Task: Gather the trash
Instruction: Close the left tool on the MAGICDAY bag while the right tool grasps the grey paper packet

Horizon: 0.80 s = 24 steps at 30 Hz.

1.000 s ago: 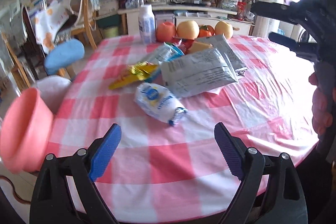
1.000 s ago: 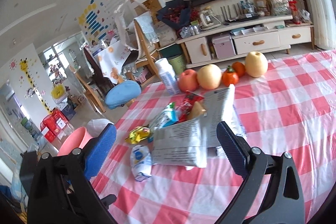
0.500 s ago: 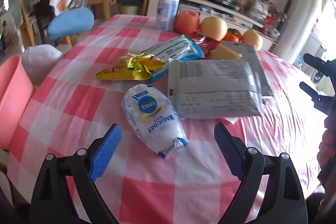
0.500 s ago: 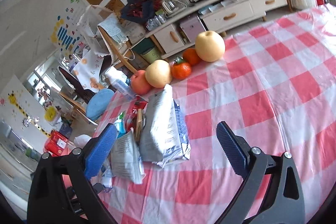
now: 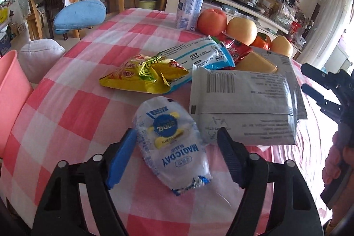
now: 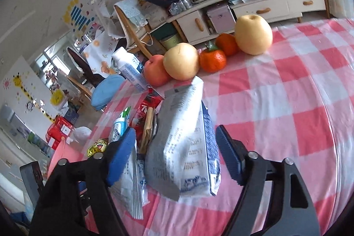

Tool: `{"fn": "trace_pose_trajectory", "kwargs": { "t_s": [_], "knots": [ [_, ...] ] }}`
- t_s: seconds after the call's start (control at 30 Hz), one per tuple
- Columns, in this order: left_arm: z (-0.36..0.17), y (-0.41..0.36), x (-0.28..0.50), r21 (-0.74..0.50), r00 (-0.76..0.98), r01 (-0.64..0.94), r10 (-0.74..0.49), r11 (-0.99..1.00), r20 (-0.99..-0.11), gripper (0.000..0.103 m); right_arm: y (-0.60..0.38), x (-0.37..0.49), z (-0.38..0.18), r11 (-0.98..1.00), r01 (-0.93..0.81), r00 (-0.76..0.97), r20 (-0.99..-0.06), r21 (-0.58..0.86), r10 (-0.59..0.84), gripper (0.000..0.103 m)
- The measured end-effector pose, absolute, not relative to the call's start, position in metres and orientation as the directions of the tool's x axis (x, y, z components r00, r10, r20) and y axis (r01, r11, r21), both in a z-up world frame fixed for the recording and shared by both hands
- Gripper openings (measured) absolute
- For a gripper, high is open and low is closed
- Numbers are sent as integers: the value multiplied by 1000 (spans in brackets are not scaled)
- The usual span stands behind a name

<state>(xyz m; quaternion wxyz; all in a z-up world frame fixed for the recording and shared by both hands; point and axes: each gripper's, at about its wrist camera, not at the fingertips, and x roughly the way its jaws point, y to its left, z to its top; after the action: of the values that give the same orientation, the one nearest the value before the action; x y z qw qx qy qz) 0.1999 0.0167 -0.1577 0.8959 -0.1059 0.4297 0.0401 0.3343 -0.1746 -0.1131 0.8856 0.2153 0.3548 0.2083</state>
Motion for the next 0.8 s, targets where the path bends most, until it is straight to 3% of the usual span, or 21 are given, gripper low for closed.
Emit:
{"fn": "trace_pose_trajectory", "kwargs": {
  "t_s": [0.17,0.27,0.53,0.63,0.8],
  "knots": [
    [-160,16,203,-160,628,-162,-23,974,-778,71,-168,342,-119,817,-230,652,-539,528,533,70],
    [-161,17,205,-165,628,-163,-26,973,-778,70,-160,346,-122,815,-252,634,-547,522,546,59],
    [-163,21,207,-183,633,-167,-37,969,-773,71,-152,347,-128,824,-255,628,-561,507,539,57],
    [-165,22,206,-182,639,-169,-33,969,-769,70,-152,350,-130,839,-257,626,-578,480,523,37],
    [-165,19,204,-192,647,-153,-49,969,-761,62,-147,343,-128,861,-264,643,-586,434,493,30]
  ]
}}
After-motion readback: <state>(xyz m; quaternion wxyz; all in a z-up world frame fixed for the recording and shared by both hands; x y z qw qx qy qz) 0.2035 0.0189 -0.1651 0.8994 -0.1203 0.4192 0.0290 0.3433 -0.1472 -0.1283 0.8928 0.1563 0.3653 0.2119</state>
